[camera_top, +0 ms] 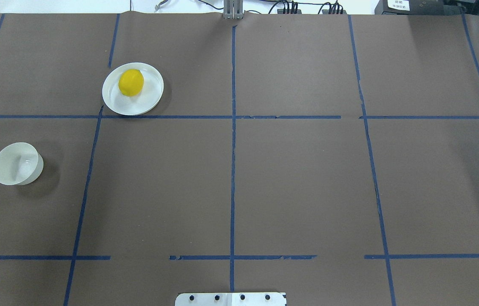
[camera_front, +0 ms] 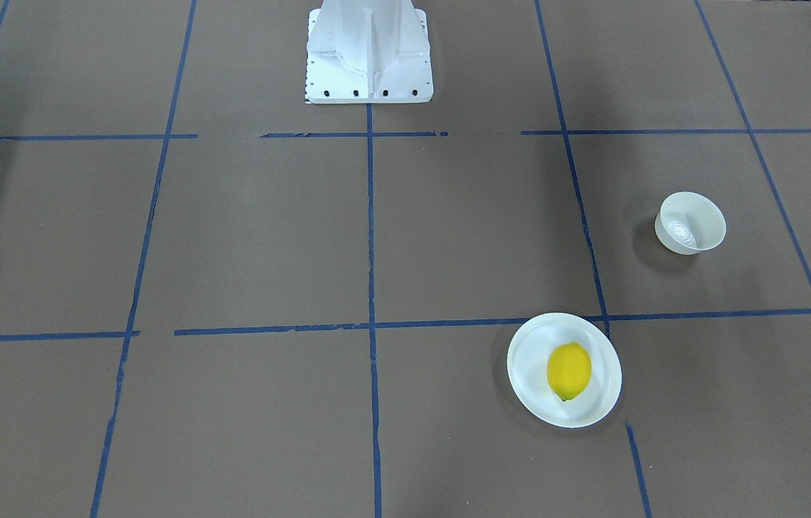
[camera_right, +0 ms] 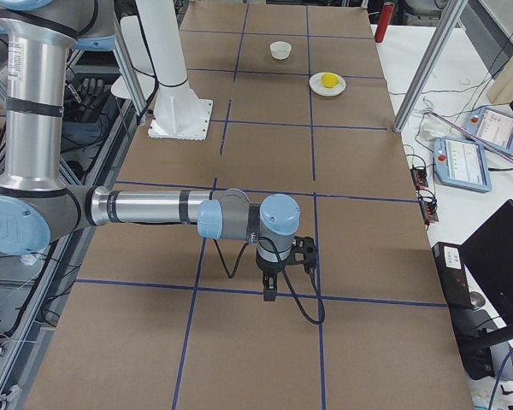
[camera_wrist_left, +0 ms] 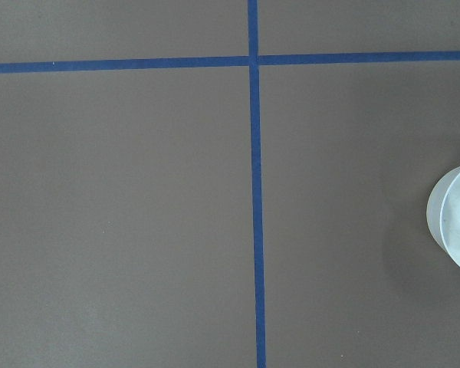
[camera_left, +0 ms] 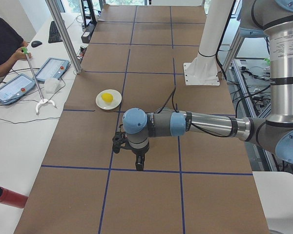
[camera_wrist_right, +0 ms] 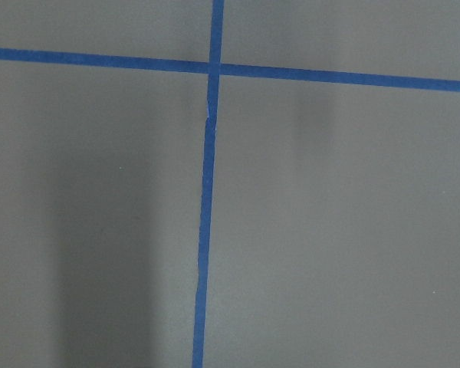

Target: Move lemon from plate to bowl

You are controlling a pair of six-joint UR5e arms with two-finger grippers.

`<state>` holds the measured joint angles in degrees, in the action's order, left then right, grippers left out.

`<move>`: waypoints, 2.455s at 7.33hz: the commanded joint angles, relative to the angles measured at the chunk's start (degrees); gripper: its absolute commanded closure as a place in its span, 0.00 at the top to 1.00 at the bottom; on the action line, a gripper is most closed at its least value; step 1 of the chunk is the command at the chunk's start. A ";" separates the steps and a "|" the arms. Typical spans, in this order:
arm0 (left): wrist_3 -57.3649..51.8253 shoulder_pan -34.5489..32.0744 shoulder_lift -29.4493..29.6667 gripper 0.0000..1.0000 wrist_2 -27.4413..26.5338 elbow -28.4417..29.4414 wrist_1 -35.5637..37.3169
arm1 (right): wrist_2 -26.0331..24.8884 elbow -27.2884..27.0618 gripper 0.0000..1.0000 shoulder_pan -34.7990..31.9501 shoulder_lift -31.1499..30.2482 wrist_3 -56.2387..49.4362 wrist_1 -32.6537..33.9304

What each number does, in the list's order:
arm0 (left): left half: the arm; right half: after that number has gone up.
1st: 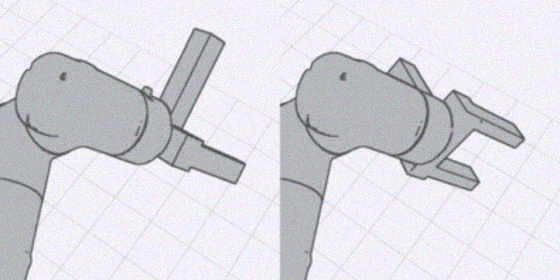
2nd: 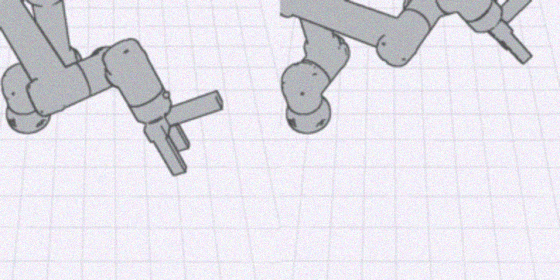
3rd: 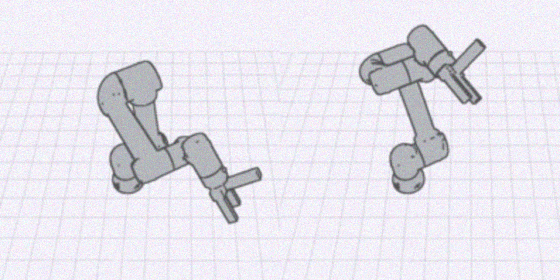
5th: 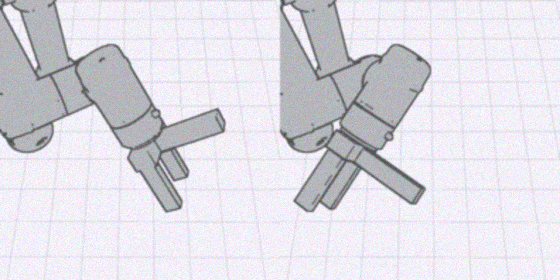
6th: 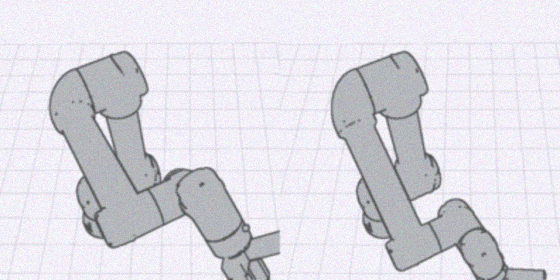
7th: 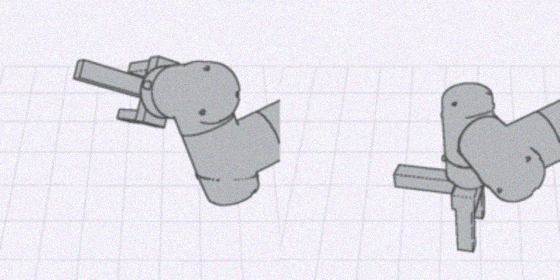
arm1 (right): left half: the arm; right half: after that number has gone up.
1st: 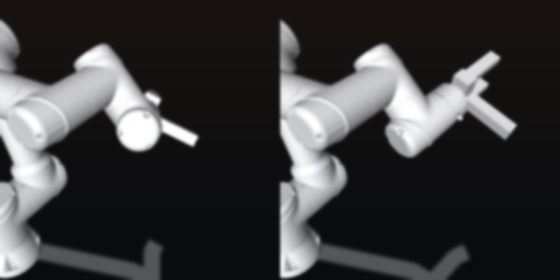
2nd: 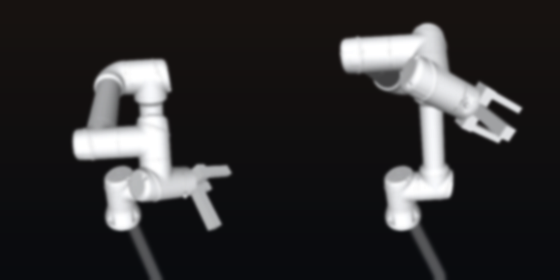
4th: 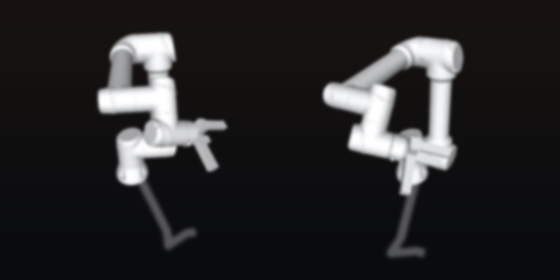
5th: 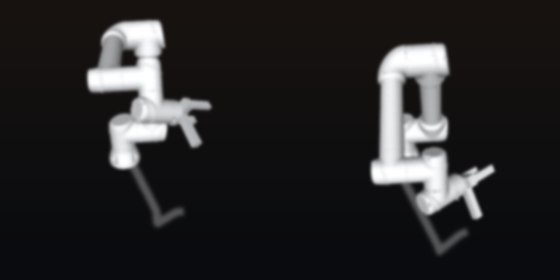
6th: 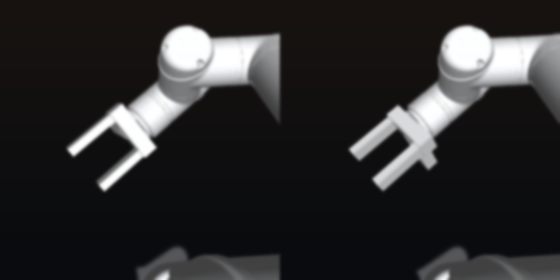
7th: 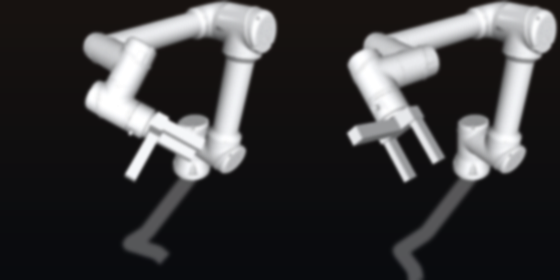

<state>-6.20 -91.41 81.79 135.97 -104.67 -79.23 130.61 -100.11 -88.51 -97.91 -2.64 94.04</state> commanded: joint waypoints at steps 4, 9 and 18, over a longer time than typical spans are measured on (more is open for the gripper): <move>0.57 -0.09 0.13 1.00 0.09 -2.55 0.40 | 0.00 0.00 1.00 0.00 0.00 0.00 0.00; 8.96 8.82 3.44 1.00 4.65 -1.51 -13.57 | 0.00 0.00 1.00 0.00 0.00 0.00 0.00; 26.67 35.76 45.70 0.99 -6.94 32.89 -29.31 | 0.00 0.00 1.00 0.00 0.00 0.00 0.00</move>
<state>18.66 -57.09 123.08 129.53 -78.33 -106.80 130.61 -100.11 -88.51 -97.91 -2.64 94.04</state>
